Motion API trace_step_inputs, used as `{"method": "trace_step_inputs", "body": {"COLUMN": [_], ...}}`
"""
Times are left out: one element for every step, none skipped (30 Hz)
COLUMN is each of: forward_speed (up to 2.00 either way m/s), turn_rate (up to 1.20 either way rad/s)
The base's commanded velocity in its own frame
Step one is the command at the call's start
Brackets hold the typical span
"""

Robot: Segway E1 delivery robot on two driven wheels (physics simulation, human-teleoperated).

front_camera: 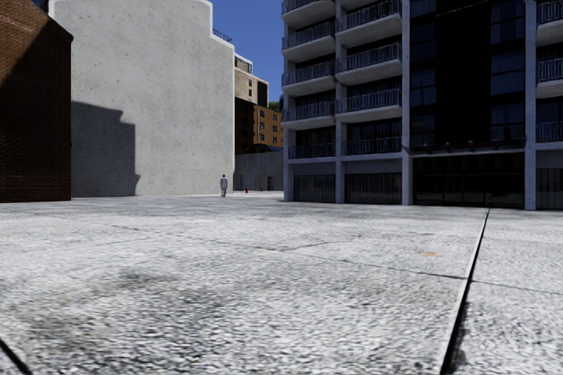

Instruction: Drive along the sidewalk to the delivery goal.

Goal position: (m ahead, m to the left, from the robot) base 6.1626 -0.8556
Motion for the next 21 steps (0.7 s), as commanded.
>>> {"method": "trace_step_inputs", "body": {"forward_speed": [2.0, 2.0, 2.0, 2.0, 2.0, 2.0, 2.0, 2.0, 2.0, 2.0, 2.0, 2.0, 2.0, 2.0, 2.0, 2.0, 2.0, 2.0, 2.0, 2.0, 2.0], "turn_rate": [0.0, 0.0, 0.0, 0.0, 0.0, 0.0, 0.0, 0.0, 0.0, 0.0, 0.0, 0.0, 0.0, 0.0, 0.0, 0.0, 0.0, 0.0, 0.0, 0.0, 0.0]}}
